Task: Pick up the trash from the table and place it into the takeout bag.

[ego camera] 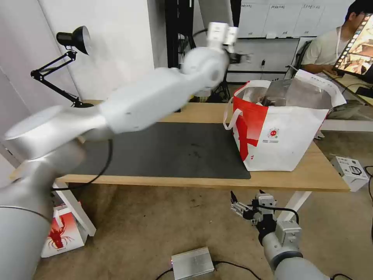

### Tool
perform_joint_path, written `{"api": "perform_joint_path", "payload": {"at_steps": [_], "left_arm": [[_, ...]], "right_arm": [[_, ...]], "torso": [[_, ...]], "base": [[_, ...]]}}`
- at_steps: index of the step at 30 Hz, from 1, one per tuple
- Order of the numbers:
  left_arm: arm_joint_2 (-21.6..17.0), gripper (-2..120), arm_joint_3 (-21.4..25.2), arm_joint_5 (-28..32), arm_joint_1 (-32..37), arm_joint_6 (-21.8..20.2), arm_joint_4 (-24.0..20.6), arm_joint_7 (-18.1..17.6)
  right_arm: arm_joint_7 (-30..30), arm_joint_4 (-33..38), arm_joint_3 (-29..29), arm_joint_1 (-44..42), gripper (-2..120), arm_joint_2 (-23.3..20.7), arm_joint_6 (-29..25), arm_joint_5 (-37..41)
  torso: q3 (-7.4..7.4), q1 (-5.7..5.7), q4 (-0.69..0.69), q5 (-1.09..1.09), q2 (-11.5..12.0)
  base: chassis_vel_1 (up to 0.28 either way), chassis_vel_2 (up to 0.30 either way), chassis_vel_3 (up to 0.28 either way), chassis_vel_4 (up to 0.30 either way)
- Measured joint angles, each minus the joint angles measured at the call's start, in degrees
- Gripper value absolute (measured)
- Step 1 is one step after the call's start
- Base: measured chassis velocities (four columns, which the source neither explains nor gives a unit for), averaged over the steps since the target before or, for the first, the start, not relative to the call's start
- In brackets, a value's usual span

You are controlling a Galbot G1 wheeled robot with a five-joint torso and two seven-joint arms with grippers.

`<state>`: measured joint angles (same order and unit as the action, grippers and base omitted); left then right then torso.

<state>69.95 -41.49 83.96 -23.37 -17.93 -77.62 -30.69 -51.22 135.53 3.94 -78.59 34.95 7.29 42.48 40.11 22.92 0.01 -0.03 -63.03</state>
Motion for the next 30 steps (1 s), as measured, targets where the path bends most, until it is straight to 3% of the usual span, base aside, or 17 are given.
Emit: {"api": "perform_joint_path", "payload": {"at_steps": [4,5,8,9,10,14,15,19,20,23,24,26,30], "left_arm": [[-9.9,100,2.58,0.17,4.3,0.55,-8.16,-0.59],[-9.9,100,2.58,0.17,4.3,0.55,-8.16,-0.59],[-22.17,100,6.46,-0.09,10.64,1.18,-17.25,-0.91],[-25.12,100,8.01,-0.4,12.7,1.24,-19.57,-0.97],[-25.12,100,8.01,-0.4,12.7,1.24,-19.57,-0.97],[-33.5,100,17.34,-1.79,24.18,1.32,-28.69,-0.56],[-33.5,100,17.34,-1.79,24.18,1.32,-28.69,-0.56],[-38.25,100,26.63,-3.98,36.04,1.33,-34.48,-0.42],[-38.25,100,26.63,-3.98,36.04,1.33,-34.48,-0.42],[-41.61,100,38.71,-6.31,49.49,1.4,-38.41,0.67],[-41.61,100,38.71,-6.31,49.49,1.4,-38.41,0.67],[-43.38,100,46.86,-8.52,59.8,2.36,-40.84,2.01],[-43.57,100,52.82,-10.69,68.66,3.12,-42.72,2.99]], "right_arm": [[0.0,0.0,0.0,0.0,100,0.0,0.0,0.0],[0.0,0.0,0.0,0.0,100,0.0,0.0,0.0],[0.01,0.0,0.0,0.0,100,0.0,0.0,0.0],[0.01,0.0,0.0,0.0,100,0.0,0.0,0.0],[0.01,0.0,0.0,0.0,100,0.0,0.0,0.0],[0.0,0.0,0.0,0.0,100,0.0,0.0,0.0],[0.0,0.0,0.0,0.0,100,0.0,0.0,0.0],[0.0,0.0,0.0,0.0,100,-0.01,0.0,0.0],[0.0,0.0,0.0,0.0,100,-0.01,0.0,0.0],[0.0,0.0,0.0,0.0,100,0.0,0.0,0.0],[0.0,0.0,0.0,0.0,100,0.0,0.0,0.0],[0.0,0.0,0.0,0.0,100,0.0,0.0,0.0],[0.0,0.0,0.0,0.0,100,0.0,0.0,0.0]], "torso": [[0.0,0.0,-0.02,0.0,0.0],[0.0,0.0,-0.02,0.0,0.0],[0.0,0.01,0.0,-0.02,0.0],[0.0,0.0,0.03,-0.02,0.0],[0.0,0.0,0.03,-0.02,0.0],[-0.01,-0.01,0.01,0.0,-0.01],[-0.01,-0.01,0.01,0.0,-0.01],[0.0,0.0,-0.01,0.01,0.0],[0.0,0.0,-0.01,0.01,0.0],[-0.01,-0.01,-0.01,0.03,0.0],[-0.01,-0.01,-0.01,0.03,0.0],[-0.01,-0.01,0.0,0.01,-0.01],[-0.01,-0.02,0.01,0.03,-0.01]], "base": [[0.0,0.0,0.0,0.0],[0.0,0.0,0.0,0.0],[0.0,0.0,0.0,0.0],[0.0,0.0,0.0,0.0],[0.0,0.0,0.0,0.0],[0.0,0.0,0.0,0.0],[0.0,0.0,0.0,0.0],[0.0,0.0,0.0,0.0],[0.0,0.0,0.0,0.0],[0.0,0.0,0.0,0.0],[0.0,0.0,0.0,0.0],[0.0,0.0,0.0,0.0],[0.0,0.0,0.0,0.0]]}}
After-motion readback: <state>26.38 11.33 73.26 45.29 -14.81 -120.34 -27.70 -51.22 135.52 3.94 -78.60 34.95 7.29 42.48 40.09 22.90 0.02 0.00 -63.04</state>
